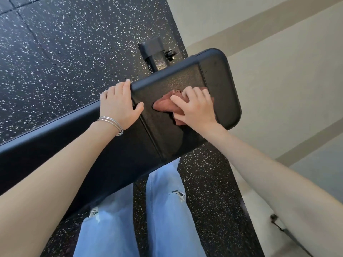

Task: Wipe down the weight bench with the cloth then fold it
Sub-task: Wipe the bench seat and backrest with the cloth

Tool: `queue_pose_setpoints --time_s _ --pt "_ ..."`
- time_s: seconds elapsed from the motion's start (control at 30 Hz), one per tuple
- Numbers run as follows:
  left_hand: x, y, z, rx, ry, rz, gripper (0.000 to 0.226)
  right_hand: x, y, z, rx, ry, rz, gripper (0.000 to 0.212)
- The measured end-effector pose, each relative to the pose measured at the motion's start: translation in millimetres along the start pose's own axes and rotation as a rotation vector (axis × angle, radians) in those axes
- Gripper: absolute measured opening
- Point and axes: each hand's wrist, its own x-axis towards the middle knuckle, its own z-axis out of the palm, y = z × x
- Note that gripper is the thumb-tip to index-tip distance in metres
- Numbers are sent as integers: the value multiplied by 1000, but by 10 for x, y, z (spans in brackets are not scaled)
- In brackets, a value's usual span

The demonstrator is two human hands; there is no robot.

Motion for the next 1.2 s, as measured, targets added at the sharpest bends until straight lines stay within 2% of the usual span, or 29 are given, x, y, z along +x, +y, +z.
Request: queue_pose_setpoints --time_s 0.03,0.07,0.2,0.27,0.53,0.7,0.8,0.93,1.03,1.2 --pt "4 11 9 3 6 -12 72 -19 155 2 -27 -18 -36 25" --pt "6 24 21 6 12 -22 71 -41 304 7 -40 -38 3 27" --pt "23 123 81 3 39 -80 71 -190 653 29 60 -32 517 32" --pt "56 186 91 -2 50 -116 72 -230 670 72 80 -16 593 31" --pt "133 327 31 2 21 -147 71 270 797 98 74 57 508 27" --pt "55 319 80 44 57 -112 70 887 1011 53 63 -45 446 32" --pt "35 379 118 29 83 -154 70 975 1055 29 77 -102 431 32" --pt "42 472 125 -19 104 -225 69 541 925 57 146 10 454 32" --pt "14 450 144 -10 115 -198 70 -12 764 106 175 72 467 31" --pt "-113 291 205 28 172 -124 71 -777 404 148 147 44 455 28"
